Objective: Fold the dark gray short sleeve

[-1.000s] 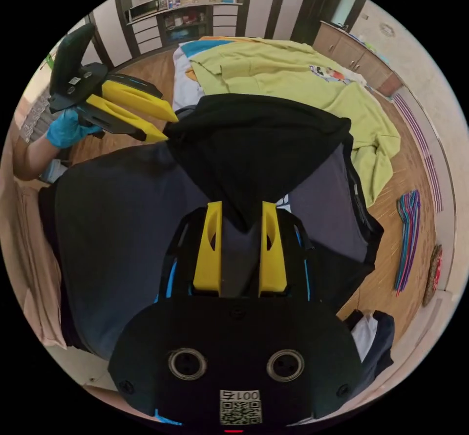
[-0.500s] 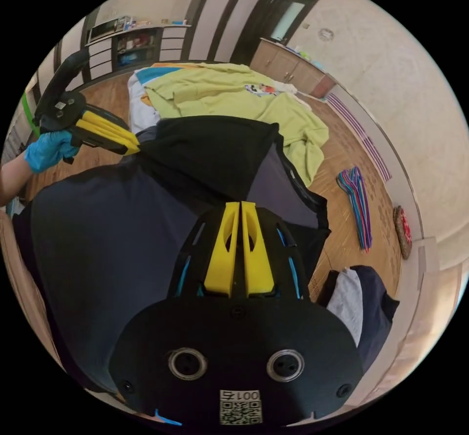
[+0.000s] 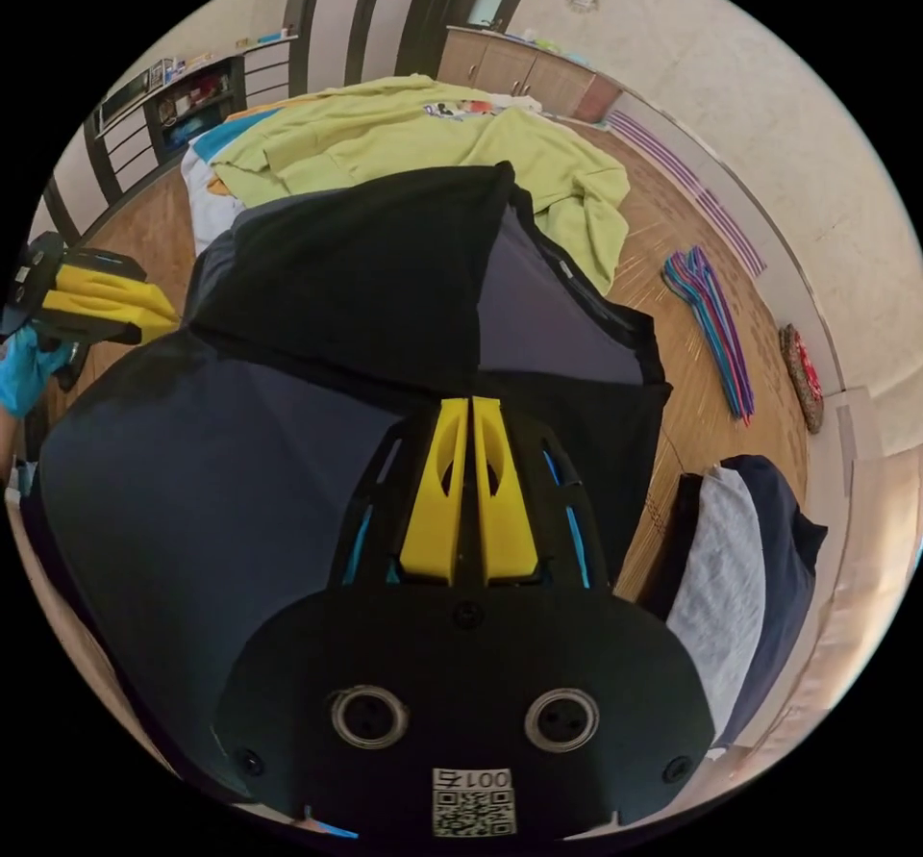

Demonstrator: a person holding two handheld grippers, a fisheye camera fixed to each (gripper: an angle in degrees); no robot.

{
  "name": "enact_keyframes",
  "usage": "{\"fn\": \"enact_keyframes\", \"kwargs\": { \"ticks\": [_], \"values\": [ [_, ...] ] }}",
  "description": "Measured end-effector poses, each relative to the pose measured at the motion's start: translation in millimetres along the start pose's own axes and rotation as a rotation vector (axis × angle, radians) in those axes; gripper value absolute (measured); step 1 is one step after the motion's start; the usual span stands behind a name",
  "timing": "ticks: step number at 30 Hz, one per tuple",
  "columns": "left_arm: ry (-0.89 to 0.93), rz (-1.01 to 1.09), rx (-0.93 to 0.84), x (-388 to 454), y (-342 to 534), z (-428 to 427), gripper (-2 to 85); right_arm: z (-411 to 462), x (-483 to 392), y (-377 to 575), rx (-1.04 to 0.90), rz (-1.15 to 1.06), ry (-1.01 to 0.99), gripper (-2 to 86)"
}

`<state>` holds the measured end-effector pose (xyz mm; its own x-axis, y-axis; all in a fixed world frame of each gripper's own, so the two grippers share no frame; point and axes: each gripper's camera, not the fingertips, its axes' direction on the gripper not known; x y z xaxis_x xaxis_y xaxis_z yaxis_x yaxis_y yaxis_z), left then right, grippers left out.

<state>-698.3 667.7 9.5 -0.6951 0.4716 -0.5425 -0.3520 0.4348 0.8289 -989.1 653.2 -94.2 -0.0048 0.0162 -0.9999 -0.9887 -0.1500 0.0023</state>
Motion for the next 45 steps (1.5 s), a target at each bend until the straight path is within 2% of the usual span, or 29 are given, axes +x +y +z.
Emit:
{"fn": "enact_keyframes", "kwargs": {
  "ticks": [5, 11, 16, 19, 23, 30, 37, 41, 45],
  "values": [
    [-0.064, -0.07, 0.041, -25, 3, -11, 2.3, -18, 17, 4, 0.006, -0.077, -0.137, 4.5],
    [-0.23, 0.004, 0.048, -48, -14, -2, 5.3, -42, 56, -21, 0.161, -0.039, -0.236, 6.4],
    [-0.226, 0.12, 0.044, -52, -23, 13, 4.6, -7, 84, -83, 0.199, 0.044, -0.284, 10.0],
    [-0.23, 0.147, 0.048, -56, -22, 17, 2.2, 22, 105, -118, 0.225, 0.155, -0.384, 12.0],
    [-0.208, 0.145, 0.097, -63, -15, 11, -1.0, 57, 124, -152, 0.191, 0.266, -0.381, 12.7],
    [-0.127, -0.049, 0.222, -101, 11, -9, -1.6, 99, 129, -189, 0.068, 0.317, -0.341, 9.7],
    [-0.109, -0.126, 0.207, -129, 20, -3, -1.6, 97, 128, -209, 0.074, 0.279, -0.279, 3.7],
    [-0.096, -0.186, 0.207, -142, 24, 1, -1.6, 102, 127, -219, 0.052, 0.25, -0.26, 3.4],
    [-0.044, -0.24, 0.185, -156, 27, 10, -1.6, 105, 126, -221, 0.032, 0.232, -0.333, 4.9]
  ]
}}
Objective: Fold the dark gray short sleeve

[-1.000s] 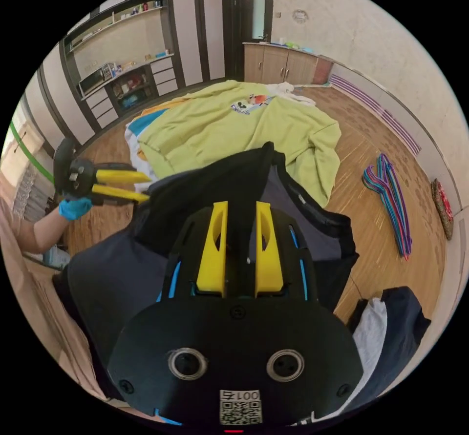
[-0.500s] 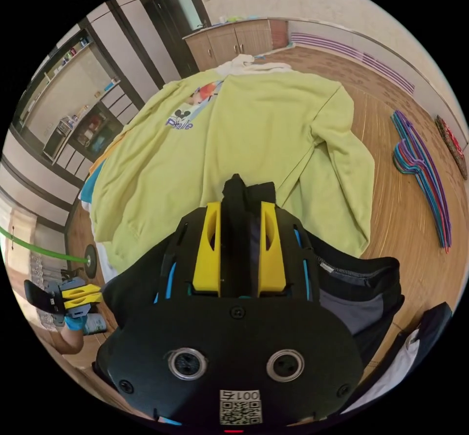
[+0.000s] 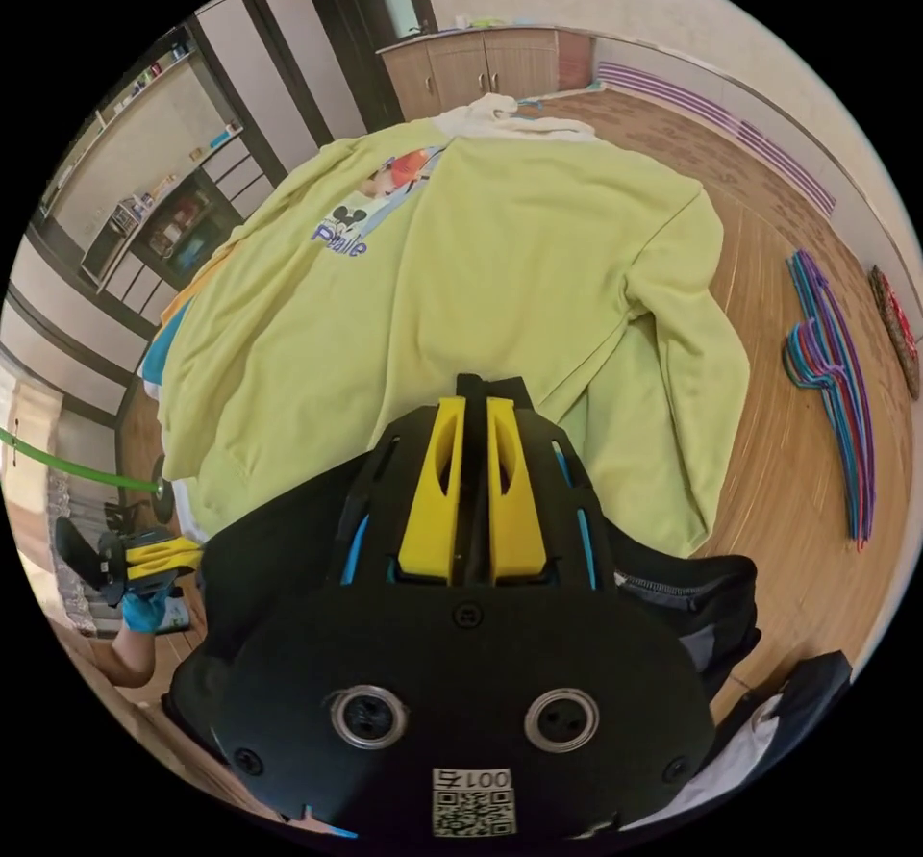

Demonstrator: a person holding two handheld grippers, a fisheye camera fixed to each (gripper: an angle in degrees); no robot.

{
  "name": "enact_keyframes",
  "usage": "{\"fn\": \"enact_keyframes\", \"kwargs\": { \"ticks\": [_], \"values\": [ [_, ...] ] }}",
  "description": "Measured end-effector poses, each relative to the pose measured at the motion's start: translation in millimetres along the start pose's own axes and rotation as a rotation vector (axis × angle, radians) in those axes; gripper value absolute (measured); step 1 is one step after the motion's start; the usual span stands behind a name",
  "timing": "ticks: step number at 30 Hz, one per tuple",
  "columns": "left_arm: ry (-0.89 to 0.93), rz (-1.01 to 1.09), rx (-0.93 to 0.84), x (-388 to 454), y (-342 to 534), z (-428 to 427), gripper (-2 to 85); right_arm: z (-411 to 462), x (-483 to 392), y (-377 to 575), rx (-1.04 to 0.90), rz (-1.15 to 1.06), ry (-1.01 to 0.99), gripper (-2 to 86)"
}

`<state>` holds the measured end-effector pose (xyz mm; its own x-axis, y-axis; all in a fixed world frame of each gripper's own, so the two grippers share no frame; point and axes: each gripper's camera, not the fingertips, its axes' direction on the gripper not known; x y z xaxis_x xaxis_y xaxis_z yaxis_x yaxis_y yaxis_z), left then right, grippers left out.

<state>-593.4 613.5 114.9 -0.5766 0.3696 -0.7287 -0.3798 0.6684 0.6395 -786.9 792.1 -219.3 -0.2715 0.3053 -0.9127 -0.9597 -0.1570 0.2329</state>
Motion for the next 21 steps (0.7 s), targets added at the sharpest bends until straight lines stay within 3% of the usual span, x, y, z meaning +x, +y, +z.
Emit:
{"fn": "enact_keyframes", "kwargs": {
  "ticks": [5, 9, 13, 21],
  "values": [
    [-0.001, 0.047, -0.023, 0, -7, 0, -1.6, -33, -20, 27, 0.014, -0.066, 0.068, 8.9],
    [-0.001, 0.088, -0.043, -1, -14, 0, -1.6, -71, -66, 88, 0.057, -0.294, 0.197, 8.6],
    [-0.035, 0.118, -0.072, 3, -20, 2, -1.6, -90, -115, 154, 0.041, -0.517, 0.17, 7.1],
    [-0.049, 0.11, -0.105, 4, -27, 8, -1.6, -74, -190, 208, -0.089, -0.757, 0.107, 5.7]
  ]
}}
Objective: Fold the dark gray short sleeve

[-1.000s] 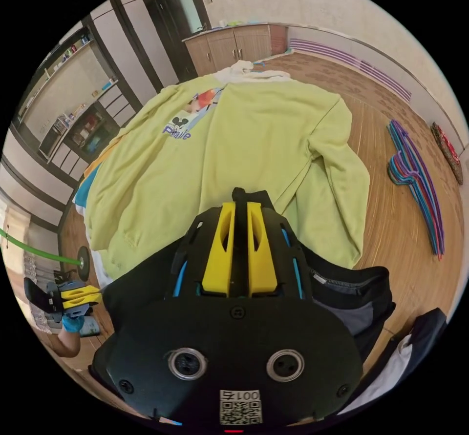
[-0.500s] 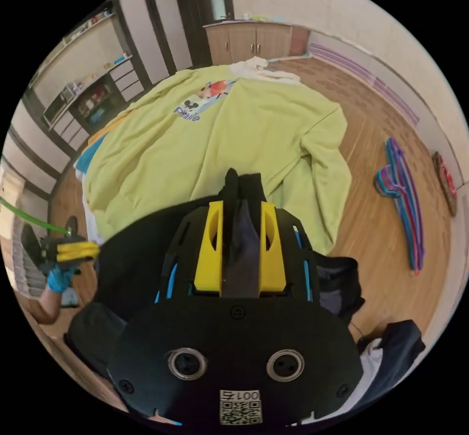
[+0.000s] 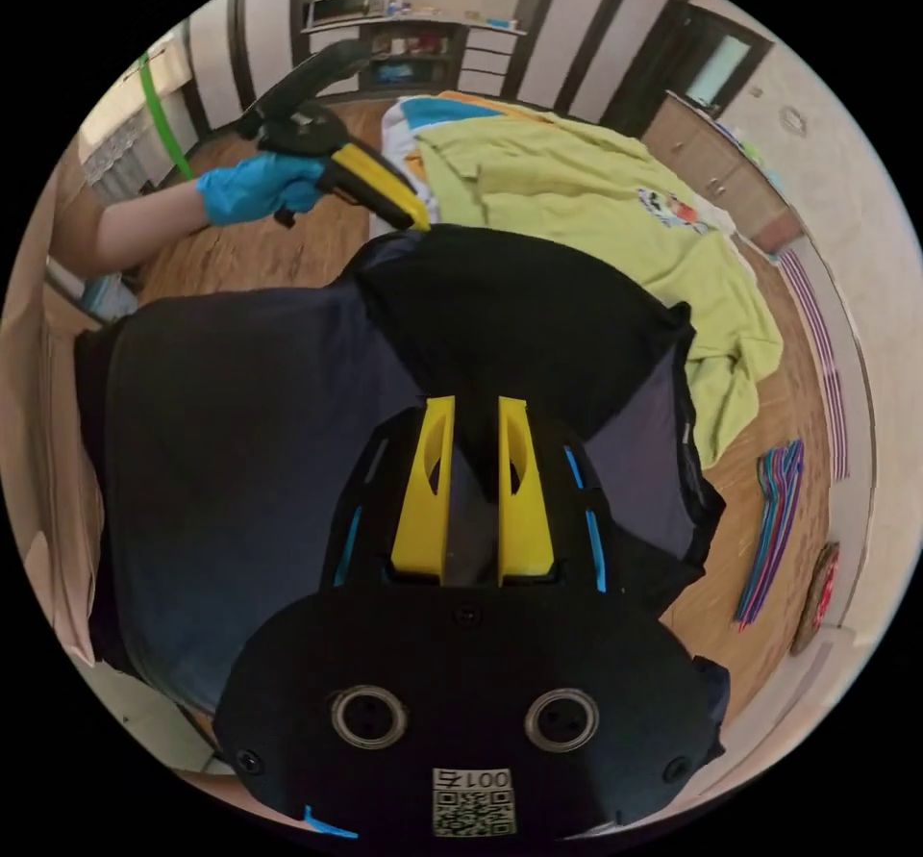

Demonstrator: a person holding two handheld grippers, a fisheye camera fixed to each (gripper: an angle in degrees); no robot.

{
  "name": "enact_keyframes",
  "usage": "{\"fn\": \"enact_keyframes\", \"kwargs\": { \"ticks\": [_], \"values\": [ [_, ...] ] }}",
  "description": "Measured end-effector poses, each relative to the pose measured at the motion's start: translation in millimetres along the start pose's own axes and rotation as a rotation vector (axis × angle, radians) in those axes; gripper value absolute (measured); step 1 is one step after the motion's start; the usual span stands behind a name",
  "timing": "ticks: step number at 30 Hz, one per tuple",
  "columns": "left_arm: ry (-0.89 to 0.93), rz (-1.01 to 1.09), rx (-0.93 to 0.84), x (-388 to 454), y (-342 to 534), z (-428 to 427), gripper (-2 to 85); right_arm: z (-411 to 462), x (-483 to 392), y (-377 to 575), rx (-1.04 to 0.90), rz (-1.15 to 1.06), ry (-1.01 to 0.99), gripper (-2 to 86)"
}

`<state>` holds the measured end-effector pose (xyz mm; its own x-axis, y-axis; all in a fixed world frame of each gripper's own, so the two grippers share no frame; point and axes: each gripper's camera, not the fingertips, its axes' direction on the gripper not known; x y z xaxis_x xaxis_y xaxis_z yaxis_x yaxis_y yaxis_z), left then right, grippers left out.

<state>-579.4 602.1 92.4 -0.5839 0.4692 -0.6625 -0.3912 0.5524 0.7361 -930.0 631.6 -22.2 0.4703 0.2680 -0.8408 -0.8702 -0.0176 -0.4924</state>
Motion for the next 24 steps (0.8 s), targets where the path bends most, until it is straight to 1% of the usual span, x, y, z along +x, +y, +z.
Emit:
{"fn": "enact_keyframes", "kwargs": {
  "ticks": [4, 6, 9, 13, 18, 24],
  "values": [
    [-0.011, 0.013, -0.011, 1, -2, 1, -1.6, 20, -21, -9, -0.096, -0.063, 0.019, 4.0],
    [-0.019, 0.023, -0.015, 2, -3, 1, -1.6, 19, -28, -9, -0.085, -0.068, 0.016, 2.8],
    [-0.025, 0.03, -0.021, 3, -4, 2, -1.6, 17, -37, -8, -0.121, -0.079, 0.037, 1.5],
    [-0.018, 0.018, -0.021, 1, -4, 2, -1.6, 6, -52, 2, -0.131, -0.068, 0.088, 1.0],
    [-0.021, 0.01, -0.02, 2, -3, 3, -1.6, 2, -64, 7, -0.104, -0.035, 0.09, 1.2],
    [-0.027, 0.021, -0.026, 3, -1, 3, -1.6, 17, -81, 1, -0.168, -0.063, 0.144, 1.0]
  ]
}}
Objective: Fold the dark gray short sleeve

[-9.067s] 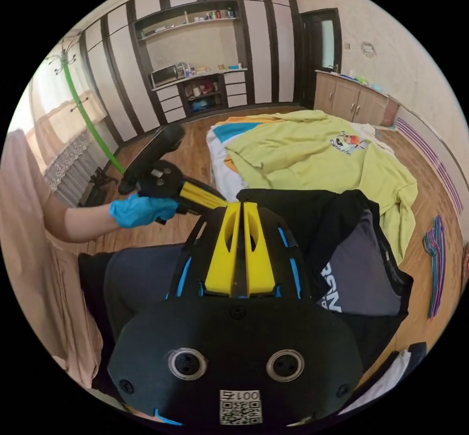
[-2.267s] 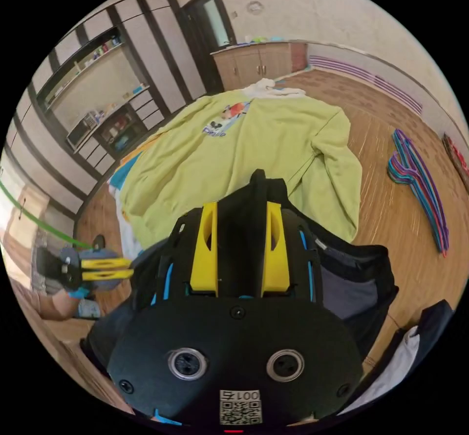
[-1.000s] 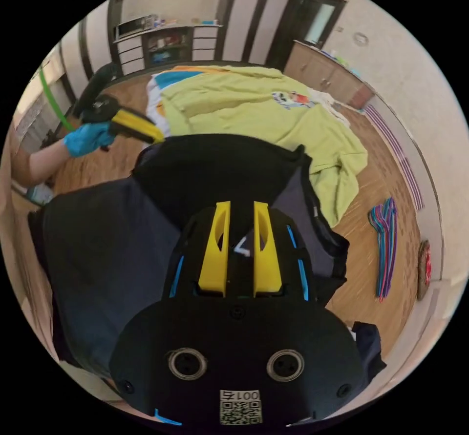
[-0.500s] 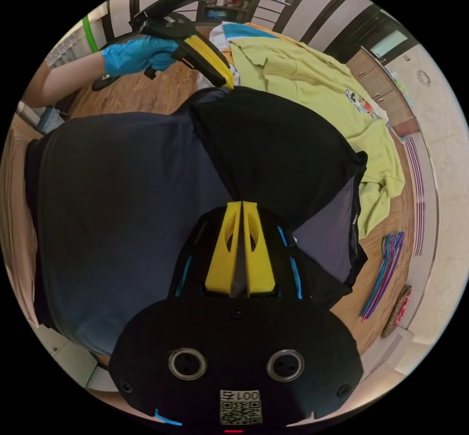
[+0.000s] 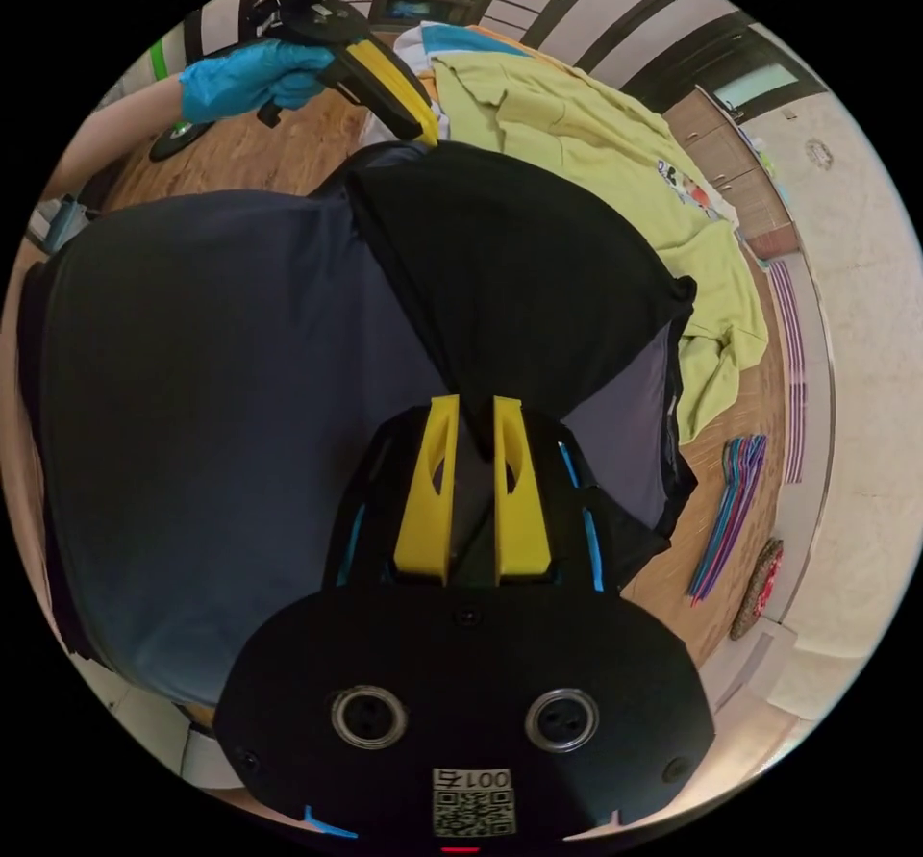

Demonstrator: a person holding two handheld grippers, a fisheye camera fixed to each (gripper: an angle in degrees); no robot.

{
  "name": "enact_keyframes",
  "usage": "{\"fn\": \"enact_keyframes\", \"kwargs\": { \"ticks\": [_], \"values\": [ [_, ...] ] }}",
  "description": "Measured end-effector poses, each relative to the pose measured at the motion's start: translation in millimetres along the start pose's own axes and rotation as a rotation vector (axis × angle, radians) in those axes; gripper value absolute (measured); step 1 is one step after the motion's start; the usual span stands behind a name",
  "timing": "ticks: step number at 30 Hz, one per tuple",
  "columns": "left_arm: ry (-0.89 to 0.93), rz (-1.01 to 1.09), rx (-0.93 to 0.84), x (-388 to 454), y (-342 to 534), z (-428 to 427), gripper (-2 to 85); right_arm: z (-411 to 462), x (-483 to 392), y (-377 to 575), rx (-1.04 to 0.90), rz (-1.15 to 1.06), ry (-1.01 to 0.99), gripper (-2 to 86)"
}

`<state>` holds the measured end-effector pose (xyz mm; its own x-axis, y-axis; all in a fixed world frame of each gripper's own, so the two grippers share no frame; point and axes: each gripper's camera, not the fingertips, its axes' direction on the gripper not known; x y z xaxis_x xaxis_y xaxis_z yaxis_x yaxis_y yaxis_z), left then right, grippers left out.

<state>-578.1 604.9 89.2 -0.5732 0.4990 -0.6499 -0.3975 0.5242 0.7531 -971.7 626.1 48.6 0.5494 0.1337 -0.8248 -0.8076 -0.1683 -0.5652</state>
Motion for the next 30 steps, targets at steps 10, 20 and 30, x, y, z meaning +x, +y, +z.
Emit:
{"fn": "enact_keyframes", "kwargs": {
  "ticks": [10, 20, 30],
  "values": [
    [0.003, 0.018, -0.003, 0, 4, 2, -1.6, -25, -33, 32, 0.059, 0.054, 0.068, 0.6],
    [0.016, 0.015, -0.007, -1, 9, 4, -1.5, -25, -51, 74, 0.037, 0.119, 0.069, 0.7],
    [0.014, 0.022, -0.016, 0, 14, 7, -1.5, -20, -64, 107, 0.051, 0.165, 0.044, 0.8]
  ]
}}
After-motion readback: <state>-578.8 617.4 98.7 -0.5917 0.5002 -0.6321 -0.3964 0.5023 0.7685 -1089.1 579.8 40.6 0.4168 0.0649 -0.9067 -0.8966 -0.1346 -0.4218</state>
